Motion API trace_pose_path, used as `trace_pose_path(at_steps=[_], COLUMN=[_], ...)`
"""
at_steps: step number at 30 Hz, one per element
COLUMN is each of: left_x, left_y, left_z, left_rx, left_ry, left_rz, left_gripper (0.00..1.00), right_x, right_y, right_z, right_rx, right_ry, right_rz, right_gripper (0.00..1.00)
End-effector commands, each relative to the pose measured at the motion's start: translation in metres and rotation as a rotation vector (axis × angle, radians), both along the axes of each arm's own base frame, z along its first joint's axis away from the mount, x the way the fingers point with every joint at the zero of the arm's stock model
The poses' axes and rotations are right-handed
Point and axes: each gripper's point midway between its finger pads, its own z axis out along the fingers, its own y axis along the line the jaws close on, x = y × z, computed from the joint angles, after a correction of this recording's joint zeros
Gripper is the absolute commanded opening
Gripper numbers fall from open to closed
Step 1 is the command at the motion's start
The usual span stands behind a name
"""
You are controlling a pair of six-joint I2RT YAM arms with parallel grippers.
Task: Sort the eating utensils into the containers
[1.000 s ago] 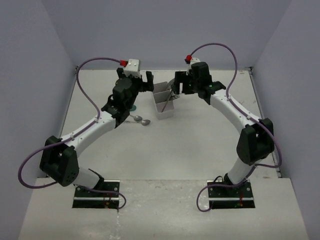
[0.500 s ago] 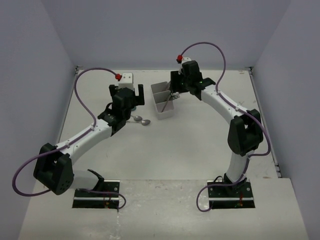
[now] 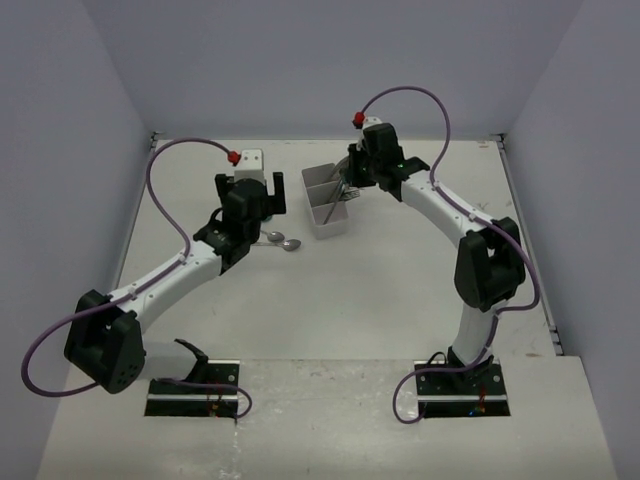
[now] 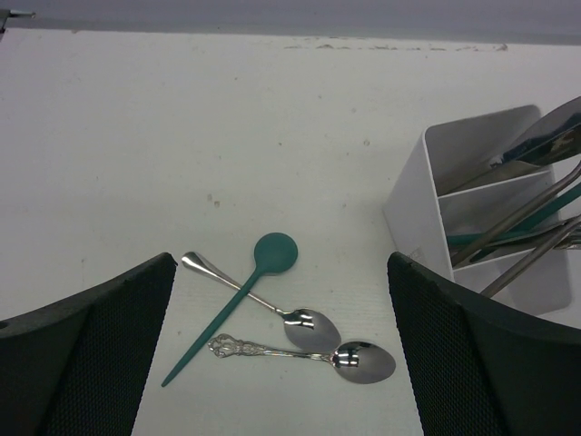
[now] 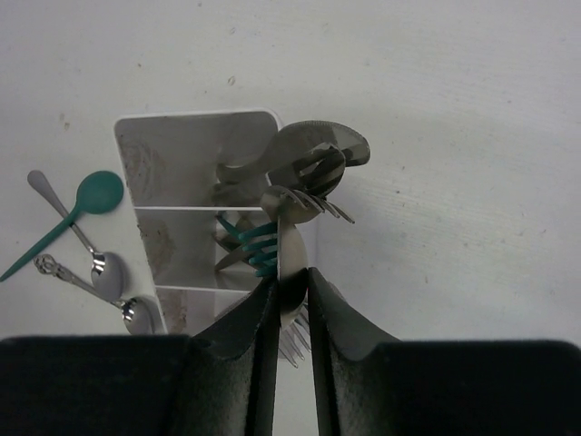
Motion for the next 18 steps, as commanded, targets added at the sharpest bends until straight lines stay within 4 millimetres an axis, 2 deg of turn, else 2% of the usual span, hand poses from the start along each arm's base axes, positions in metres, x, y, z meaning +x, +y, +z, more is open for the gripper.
trace_pose_path(at_steps=[1,2,12,16,18], left_x=[-0.005,-0.006,-0.009,-0.01,-0.01], left_y=[0.008,0.008,0.008,0.006,0.006], left_z=[0.013,0.012,0.009,0.007,0.007], left_rx=[-0.035,-0.034,-0.047,-0.047,-0.05], left_ry=[-0.038,-0.039,-0.033,-0.029,-0.031], left_rz=[0.033,0.033,0.027,0.018,0.017], left_gripper=[1.0,1.0,1.0,1.0,1.0], right_x=[-0.005,-0.008,-0.041,-0.049,-0.056], right_y=[0.004,0.005,0.005,0.003,0.002], right_z=[0.036,0.044,0.062,0.063,0.055], right_rx=[0.042,0.05,0.11,0.129,0.133], right_ry=[-0.085,-0.1,-0.179,-0.19,-0.166], right_rz=[0.0,0.005,-0.026,-0.034,-0.043], right_gripper=[0.18,0.17,0.06,0.01,0.01])
